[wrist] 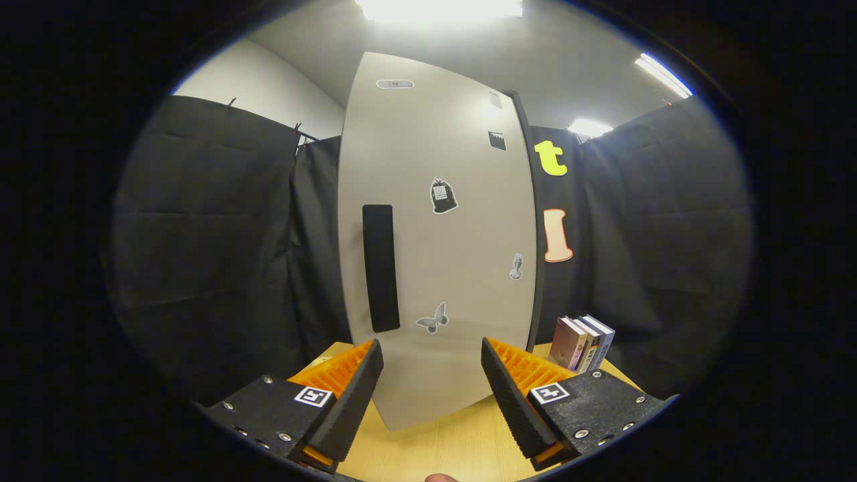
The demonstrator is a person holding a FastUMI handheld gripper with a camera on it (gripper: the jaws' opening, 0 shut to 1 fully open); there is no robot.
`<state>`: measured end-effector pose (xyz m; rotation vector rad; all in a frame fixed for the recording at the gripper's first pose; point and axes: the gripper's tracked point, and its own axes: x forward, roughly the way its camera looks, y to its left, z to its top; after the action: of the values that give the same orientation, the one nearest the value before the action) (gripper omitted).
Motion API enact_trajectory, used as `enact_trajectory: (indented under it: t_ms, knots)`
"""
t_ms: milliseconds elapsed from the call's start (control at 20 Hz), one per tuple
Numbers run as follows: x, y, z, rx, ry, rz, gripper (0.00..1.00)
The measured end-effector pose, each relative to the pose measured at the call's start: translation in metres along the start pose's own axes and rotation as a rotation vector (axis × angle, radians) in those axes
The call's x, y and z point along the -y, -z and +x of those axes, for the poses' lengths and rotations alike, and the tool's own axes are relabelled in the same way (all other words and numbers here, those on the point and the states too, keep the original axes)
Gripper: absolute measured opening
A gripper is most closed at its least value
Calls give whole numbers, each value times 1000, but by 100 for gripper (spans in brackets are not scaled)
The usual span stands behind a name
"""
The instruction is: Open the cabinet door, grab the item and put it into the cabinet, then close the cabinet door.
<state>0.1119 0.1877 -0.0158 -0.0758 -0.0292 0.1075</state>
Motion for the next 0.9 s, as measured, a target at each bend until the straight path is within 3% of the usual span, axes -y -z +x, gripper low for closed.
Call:
enact_trajectory:
  t_ms: [550,900]
  knots:
    - [7,1,10,-4,59,73,92]
    - [5,0,11,-1,53,84,92]
